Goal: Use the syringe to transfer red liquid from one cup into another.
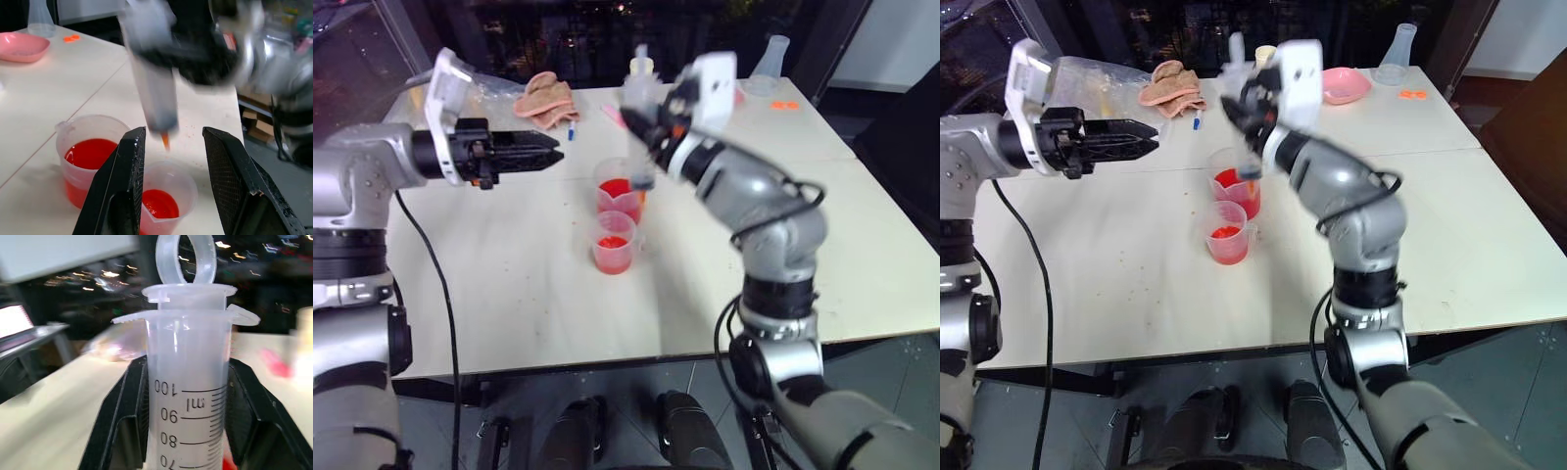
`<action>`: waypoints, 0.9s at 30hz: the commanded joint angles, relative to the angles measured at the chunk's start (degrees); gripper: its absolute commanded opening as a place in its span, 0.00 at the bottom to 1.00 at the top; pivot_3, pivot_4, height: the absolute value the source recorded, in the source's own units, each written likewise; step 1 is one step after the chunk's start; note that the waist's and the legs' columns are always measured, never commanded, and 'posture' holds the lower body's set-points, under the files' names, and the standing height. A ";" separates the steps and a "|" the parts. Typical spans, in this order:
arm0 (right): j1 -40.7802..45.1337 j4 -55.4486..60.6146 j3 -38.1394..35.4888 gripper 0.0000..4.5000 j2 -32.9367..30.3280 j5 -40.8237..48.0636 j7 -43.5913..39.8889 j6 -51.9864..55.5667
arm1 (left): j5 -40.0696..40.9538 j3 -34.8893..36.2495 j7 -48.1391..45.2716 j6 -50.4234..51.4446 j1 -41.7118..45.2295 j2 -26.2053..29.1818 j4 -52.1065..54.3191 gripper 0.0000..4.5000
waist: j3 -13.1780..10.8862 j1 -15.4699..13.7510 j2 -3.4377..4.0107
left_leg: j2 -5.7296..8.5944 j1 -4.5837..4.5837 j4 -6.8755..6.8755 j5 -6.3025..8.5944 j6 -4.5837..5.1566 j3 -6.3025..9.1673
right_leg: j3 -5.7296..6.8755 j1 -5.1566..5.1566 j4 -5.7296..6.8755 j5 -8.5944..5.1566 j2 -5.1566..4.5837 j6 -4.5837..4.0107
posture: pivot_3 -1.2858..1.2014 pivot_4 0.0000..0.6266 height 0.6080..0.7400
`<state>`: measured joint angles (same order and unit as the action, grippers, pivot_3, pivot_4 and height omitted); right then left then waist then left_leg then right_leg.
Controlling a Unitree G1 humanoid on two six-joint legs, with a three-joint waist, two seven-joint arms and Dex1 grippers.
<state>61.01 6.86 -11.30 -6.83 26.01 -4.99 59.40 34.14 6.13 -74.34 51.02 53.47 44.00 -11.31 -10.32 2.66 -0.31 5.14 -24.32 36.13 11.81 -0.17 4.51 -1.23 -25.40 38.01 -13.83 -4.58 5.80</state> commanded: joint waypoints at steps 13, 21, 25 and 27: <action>19.19 -44.89 18.66 0.31 -14.67 -14.64 -5.10 14.91 | 3.96 2.16 4.98 -1.70 -3.69 -2.45 4.69 0.43 | -0.01 0.30 0.01 | -0.01 -0.04 -0.09 0.02 0.05 -0.17 | -0.02 -0.02 -0.12 0.00 -0.05 -0.01 | 0.52 0.24 1.00; 20.30 -64.51 20.92 0.31 -9.98 -20.71 -8.33 4.35 | 5.86 2.96 7.29 -0.18 -5.87 -2.15 8.66 0.43 | -0.01 0.86 0.01 | 0.00 -0.05 -0.06 0.02 0.04 -0.15 | -0.02 -0.01 -0.11 0.00 -0.02 0.00 | 0.52 0.24 1.00; 21.46 -70.27 20.60 0.31 -9.00 -22.64 -9.25 0.09 | 6.52 3.19 8.26 0.07 -6.99 -1.54 10.10 0.43 | -0.01 1.05 0.01 | 0.01 -0.06 -0.06 0.02 0.04 -0.14 | -0.01 -0.02 -0.11 0.00 -0.03 0.00 | 0.52 0.24 1.00; 21.77 -71.88 20.61 0.31 -8.52 -23.45 -9.74 -0.94 | 6.94 3.25 8.60 0.18 -7.36 -1.38 10.61 0.43 | -0.01 1.21 0.01 | 0.01 -0.05 -0.07 0.02 0.04 -0.14 | -0.02 -0.02 -0.11 0.00 -0.02 0.00 | 0.52 0.24 1.00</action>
<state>80.16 -65.02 9.93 -15.67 3.70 -14.38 60.00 39.55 7.75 -65.96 51.02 45.97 41.98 -2.63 -10.33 3.87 -0.30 5.15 -24.36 36.06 11.83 -0.14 4.41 -1.24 -25.41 37.90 -13.83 -4.58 5.79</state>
